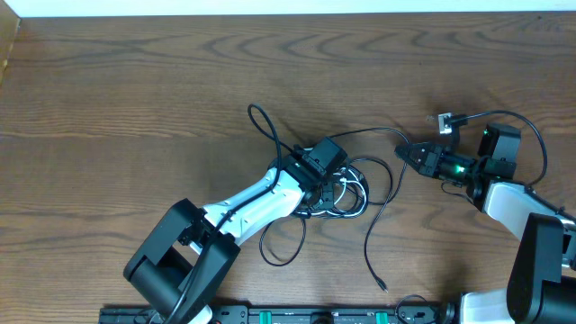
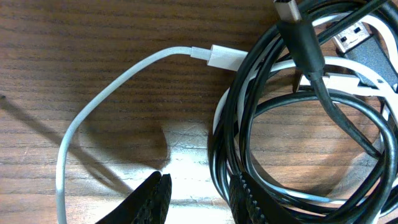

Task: Untangle cables

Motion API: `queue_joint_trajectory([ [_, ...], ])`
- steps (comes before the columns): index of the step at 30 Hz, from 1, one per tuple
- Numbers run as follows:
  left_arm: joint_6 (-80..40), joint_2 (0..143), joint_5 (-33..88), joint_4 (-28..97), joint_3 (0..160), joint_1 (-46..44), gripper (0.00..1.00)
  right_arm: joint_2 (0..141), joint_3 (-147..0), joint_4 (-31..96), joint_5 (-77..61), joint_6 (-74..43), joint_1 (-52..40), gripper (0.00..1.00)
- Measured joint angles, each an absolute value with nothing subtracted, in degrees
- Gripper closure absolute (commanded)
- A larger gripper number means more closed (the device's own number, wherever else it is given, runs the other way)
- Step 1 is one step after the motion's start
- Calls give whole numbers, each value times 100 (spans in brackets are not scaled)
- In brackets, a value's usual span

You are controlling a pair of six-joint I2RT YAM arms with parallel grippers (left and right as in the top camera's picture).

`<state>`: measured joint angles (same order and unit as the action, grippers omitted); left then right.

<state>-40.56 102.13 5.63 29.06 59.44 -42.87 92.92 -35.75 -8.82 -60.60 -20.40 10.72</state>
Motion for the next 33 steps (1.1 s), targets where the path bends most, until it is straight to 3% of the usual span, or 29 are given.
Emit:
queue_joint_trajectory([
  [19, -4158, 10326, 561, 2749, 5944, -4410, 64, 9292, -3575, -878, -6060, -2040, 1072, 99],
  [21, -4182, 10436, 561, 2692, 5944, -4410, 73, 9292, -3575, -878, -6060, -2040, 1072, 99],
  [23, -4180, 10488, 569, 2657, 5986, -4410, 92, 9292, -3575, -878, -6060, -2040, 1072, 99],
  [29, -4171, 10600, 548, 2718, 6128, -4429, 92, 9292, -3575, -873, -6058, -2040, 1072, 99],
  [33, -4150, 10473, -71, 3306, 6141, -4370, 92, 9292, -3575, -873, -6051, -2040, 1072, 99],
])
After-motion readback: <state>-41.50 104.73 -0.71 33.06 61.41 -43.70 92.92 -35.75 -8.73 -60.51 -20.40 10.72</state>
